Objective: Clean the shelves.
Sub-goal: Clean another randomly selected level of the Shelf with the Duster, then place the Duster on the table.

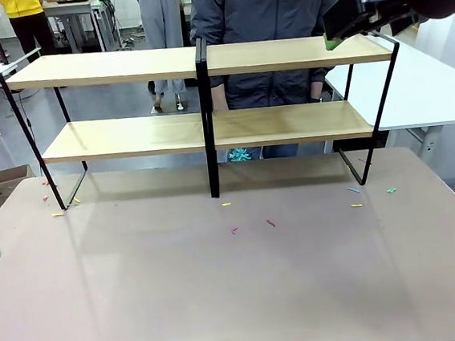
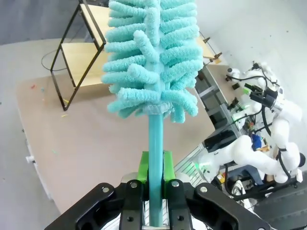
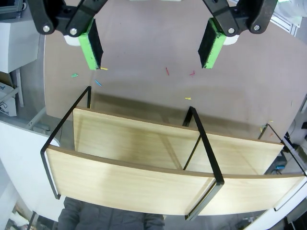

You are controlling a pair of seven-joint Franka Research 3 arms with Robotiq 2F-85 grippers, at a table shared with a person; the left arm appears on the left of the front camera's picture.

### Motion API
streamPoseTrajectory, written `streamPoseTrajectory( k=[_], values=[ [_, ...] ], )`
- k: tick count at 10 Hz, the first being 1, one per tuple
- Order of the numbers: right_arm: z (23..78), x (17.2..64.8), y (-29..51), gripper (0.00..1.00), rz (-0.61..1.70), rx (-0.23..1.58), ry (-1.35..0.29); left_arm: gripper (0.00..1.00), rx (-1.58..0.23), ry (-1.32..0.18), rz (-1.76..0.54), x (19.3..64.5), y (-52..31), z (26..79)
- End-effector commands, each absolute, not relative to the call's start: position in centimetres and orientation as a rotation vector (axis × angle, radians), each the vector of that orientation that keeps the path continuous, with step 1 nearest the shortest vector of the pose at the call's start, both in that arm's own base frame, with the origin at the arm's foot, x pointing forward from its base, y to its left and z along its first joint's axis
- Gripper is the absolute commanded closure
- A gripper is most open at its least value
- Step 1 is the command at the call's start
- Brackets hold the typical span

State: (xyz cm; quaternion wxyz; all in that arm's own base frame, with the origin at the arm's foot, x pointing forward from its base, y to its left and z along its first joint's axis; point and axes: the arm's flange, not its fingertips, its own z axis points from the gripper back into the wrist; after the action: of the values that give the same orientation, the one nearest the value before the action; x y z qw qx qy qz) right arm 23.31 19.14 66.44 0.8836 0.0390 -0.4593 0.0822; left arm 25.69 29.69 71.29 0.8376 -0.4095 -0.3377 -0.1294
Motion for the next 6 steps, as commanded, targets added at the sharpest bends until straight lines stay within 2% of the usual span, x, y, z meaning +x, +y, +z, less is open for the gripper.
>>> streamPoseTrajectory(
  k=[1, 6],
  values=[
    [66.48, 23.33, 19.20, 0.00, 0.172, 0.083, -0.958, 0.88, -0.869, -0.744, -0.318, 25.11, 28.80, 71.49],
    [66.48, 23.33, 19.20, 0.00, 0.172, 0.083, -0.958, 0.88, -0.869, -0.744, -0.318, 25.11, 28.80, 71.49]
  ],
)
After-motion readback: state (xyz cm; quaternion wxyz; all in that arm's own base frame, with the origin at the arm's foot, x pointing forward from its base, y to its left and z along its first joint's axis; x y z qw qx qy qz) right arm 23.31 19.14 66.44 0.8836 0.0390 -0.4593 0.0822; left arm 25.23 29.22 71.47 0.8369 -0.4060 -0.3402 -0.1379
